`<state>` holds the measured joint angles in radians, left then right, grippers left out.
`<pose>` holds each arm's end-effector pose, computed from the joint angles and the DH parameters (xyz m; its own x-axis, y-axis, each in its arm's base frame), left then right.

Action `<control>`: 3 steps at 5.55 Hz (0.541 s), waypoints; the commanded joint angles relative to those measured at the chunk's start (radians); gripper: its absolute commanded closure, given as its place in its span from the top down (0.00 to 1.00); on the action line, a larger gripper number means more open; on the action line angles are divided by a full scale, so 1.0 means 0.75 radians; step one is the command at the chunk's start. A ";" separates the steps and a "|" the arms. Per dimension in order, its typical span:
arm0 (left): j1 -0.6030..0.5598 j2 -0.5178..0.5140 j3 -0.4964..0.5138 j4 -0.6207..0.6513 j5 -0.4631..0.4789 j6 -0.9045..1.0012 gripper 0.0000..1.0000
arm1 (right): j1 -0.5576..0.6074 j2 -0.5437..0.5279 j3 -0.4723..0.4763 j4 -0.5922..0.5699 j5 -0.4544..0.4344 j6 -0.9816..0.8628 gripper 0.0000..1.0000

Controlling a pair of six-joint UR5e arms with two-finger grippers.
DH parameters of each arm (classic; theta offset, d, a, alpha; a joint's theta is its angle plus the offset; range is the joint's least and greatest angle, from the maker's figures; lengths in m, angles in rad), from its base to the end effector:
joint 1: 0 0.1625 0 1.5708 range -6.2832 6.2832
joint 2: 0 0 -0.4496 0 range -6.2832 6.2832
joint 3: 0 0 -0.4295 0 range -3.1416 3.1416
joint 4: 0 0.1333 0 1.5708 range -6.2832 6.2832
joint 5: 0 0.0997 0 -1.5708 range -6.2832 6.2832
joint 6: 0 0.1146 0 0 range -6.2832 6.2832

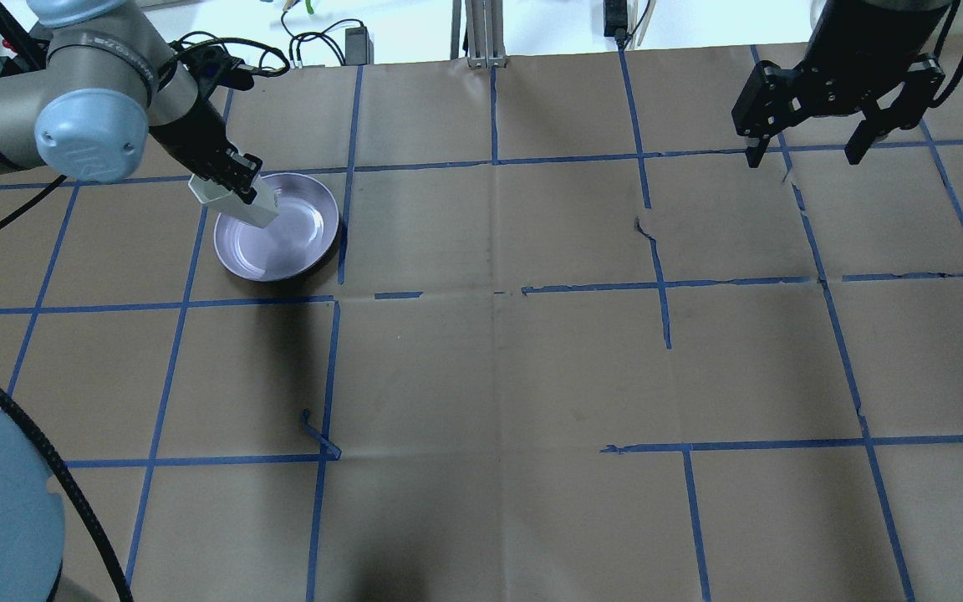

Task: Flip cup and place on plate
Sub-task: 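Carry the mug with the left gripper over the lavender plate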

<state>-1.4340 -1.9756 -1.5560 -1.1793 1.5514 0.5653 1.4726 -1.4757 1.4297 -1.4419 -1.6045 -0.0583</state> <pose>-0.0423 -0.6864 0.2980 -0.9094 0.4156 0.0156 0.4154 0.9096 -0.0116 0.0738 -0.5716 0.5074 -0.9989 0.0373 0.0287 0.0396 0.9956 0.0846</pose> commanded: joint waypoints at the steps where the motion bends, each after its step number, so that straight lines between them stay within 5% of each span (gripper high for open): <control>1: -0.041 -0.059 -0.013 0.014 0.050 0.005 0.00 | 0.000 0.000 0.000 0.000 0.000 0.000 1.00; 3: -0.043 -0.092 -0.032 0.012 0.134 0.011 0.01 | 0.000 0.000 0.000 0.000 0.000 0.000 1.00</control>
<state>-1.4650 -2.0342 -1.5739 -1.1735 1.6172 0.5712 1.4726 -1.4757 1.4297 -1.4419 -1.6046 -0.0583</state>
